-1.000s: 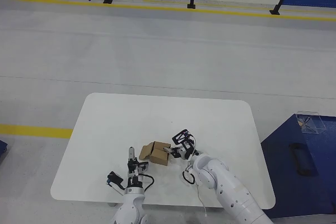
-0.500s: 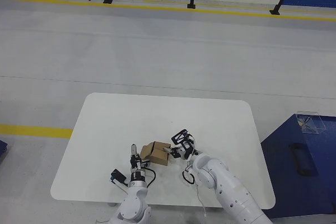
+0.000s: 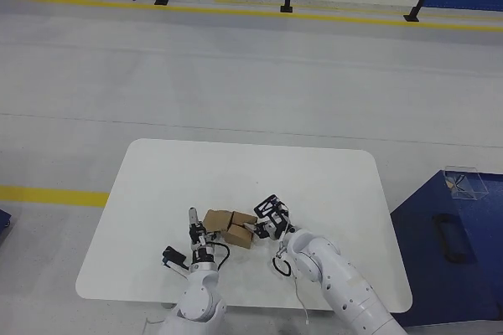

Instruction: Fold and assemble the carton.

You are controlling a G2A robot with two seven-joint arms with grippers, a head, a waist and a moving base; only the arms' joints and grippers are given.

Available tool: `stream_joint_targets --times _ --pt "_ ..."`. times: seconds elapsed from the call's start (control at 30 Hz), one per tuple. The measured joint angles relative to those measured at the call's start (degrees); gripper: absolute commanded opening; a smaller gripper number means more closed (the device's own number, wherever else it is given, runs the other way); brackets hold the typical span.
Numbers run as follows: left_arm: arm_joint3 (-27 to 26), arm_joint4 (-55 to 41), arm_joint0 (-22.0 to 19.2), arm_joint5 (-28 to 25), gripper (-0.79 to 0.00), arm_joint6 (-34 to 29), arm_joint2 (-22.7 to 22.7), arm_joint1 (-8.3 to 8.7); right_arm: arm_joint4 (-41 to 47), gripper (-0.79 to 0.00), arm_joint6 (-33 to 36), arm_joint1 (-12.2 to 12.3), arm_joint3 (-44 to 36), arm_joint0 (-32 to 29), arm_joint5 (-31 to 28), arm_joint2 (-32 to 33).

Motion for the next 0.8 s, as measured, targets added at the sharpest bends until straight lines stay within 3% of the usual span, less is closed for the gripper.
stream_joint_targets --times 0.27,0.57,0.8 --pt "-4.2 4.0 2.6 -7.1 0.0 -5.3 -0.2 0.09 -0.1 0.0 -0.5 -0.2 0.2 0.0 -0.3 0.6" --pt "-4.4 6.6 2.2 -3.5 0.0 -6.7 1.7 -0.58 2.7 0.0 -3.6 1.2 -3.0 -2.3 0.0 7.6" --pt "-5.6 7.7 2.4 -3.2 0.0 -6.7 2.5 -1.04 4.6 0.0 -0.5 2.8 -5.4 -5.9 -3.9 13.7"
